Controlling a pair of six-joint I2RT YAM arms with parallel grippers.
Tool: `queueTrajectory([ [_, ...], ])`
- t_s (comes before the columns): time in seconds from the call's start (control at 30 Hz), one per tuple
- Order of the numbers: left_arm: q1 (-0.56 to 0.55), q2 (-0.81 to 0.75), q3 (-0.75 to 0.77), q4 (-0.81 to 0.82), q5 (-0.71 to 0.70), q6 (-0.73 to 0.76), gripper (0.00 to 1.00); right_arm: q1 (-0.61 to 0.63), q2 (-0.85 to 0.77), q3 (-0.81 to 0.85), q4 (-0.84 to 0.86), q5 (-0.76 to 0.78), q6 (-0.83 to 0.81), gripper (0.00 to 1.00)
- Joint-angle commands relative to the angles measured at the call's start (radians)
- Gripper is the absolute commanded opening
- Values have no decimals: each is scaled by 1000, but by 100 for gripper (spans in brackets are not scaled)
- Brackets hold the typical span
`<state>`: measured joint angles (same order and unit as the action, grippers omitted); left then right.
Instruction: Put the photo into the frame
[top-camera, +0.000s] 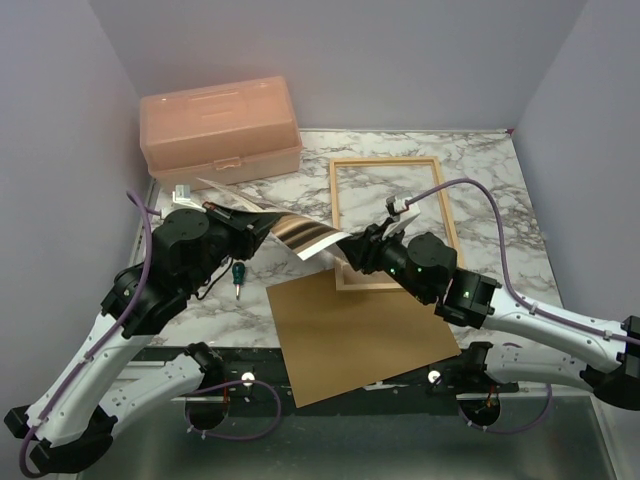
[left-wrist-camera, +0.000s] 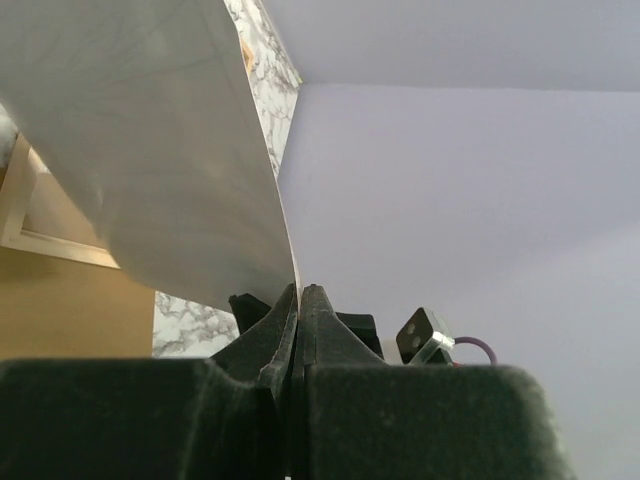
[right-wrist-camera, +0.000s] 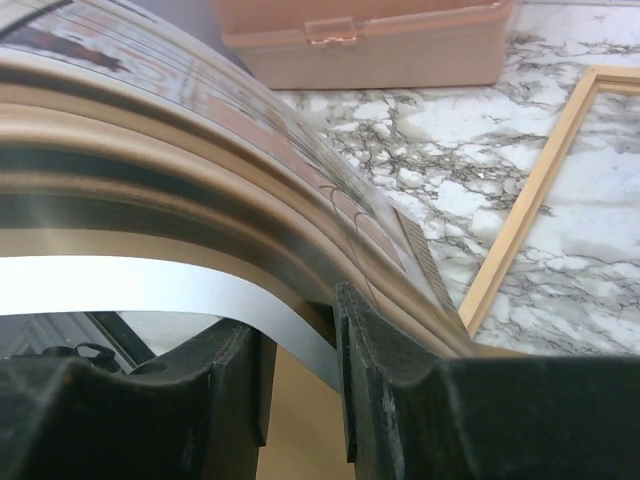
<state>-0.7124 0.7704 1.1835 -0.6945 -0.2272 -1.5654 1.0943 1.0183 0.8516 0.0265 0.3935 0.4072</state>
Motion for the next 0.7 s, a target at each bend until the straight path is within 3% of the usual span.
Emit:
queueTrajectory([
  [0.0, 12, -13, -24, 40, 51, -21, 0, 8, -34, -19, 47, 17, 5, 30],
  [0.07, 14, -13, -32, 48, 59, -21, 1, 7, -31, -15, 46, -9, 1, 24],
  [0.2, 23, -15, -40, 59, 74, -22, 12, 7, -8, 14, 15, -45, 7, 1],
  [0.27, 25, -17, -42, 61, 77, -14, 23, 8, 3, 21, -1, -53, 16, 1],
  [0.5, 43, -48, -60, 52, 72, 52, 91, 7, -8, 19, -39, -37, 80, 1],
  [0.57, 49, -61, -70, 46, 74, 82, 98, 8, -12, 25, -83, -29, 103, 1],
  [0.67, 53, -71, -74, 28, 76, 149, 99, 8, -13, 48, -127, -28, 127, 1],
])
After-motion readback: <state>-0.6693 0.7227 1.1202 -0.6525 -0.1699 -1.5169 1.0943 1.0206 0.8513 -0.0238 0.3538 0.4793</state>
